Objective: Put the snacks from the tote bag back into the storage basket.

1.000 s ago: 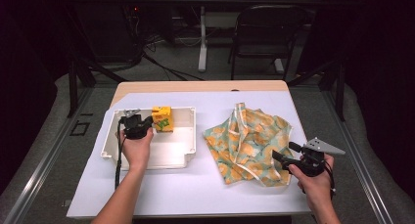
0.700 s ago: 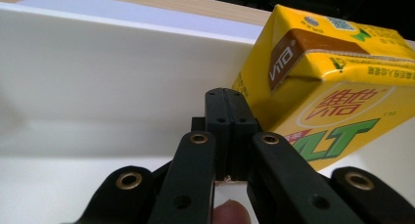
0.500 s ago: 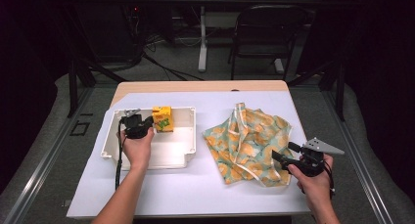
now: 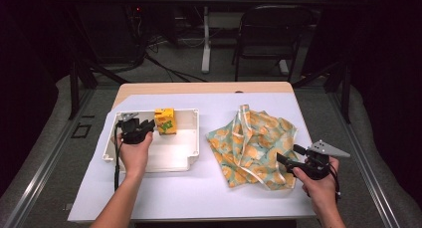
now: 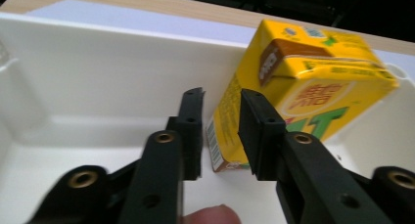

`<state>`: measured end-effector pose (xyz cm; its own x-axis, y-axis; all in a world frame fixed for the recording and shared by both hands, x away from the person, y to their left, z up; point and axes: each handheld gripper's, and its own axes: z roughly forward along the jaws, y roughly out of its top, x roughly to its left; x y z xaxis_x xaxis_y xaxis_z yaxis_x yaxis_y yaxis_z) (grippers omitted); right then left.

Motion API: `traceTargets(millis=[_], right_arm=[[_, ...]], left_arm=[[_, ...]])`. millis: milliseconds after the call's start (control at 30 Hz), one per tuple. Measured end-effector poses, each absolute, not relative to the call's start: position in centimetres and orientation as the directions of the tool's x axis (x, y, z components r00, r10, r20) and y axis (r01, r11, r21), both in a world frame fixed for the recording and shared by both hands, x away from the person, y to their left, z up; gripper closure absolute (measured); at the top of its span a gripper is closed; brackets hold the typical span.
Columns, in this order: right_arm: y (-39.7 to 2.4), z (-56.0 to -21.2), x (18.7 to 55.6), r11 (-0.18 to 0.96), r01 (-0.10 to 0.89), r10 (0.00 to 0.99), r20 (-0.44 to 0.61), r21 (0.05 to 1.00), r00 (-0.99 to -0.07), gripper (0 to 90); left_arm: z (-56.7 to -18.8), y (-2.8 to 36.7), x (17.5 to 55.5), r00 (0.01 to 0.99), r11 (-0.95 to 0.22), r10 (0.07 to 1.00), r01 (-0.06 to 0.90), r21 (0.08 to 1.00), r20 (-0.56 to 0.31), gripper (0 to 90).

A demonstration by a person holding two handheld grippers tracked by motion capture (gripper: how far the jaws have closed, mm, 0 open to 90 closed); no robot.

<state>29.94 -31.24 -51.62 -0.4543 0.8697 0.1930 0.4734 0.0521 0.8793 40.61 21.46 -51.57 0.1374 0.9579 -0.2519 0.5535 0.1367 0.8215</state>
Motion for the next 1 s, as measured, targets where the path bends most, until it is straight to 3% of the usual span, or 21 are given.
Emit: traceTargets(millis=[367,500,667,733,1000], right_arm=[[-31.0,-51.7,29.9,0.041,0.468,0.871,0.198,0.883,-0.45,19.1],[-31.1,-51.6,29.9,0.052,0.471,0.871,0.191,0.881,-0.452,19.1],[-31.1,-51.6,29.9,0.059,0.473,0.874,0.184,0.879,-0.45,19.1],[-31.0,-51.6,29.8,0.053,0.472,0.872,0.189,0.88,-0.451,19.0],[-31.0,-51.6,29.8,0.061,0.473,0.872,0.184,0.879,-0.454,18.8]], left_arm=[[-50.4,22.1,37.6,0.264,0.129,0.918,0.504,0.854,-0.295,36.1],[-50.2,22.3,36.8,0.284,0.112,0.915,0.501,0.858,-0.286,21.7],[-50.1,22.7,35.2,0.325,0.084,0.907,0.485,0.87,-0.269,12.5],[-50.2,22.9,34.5,0.341,0.062,0.906,0.481,0.875,-0.251,4.7],[-50.8,24.2,31.8,0.39,0.018,0.892,0.476,0.879,-0.229,0.2]])
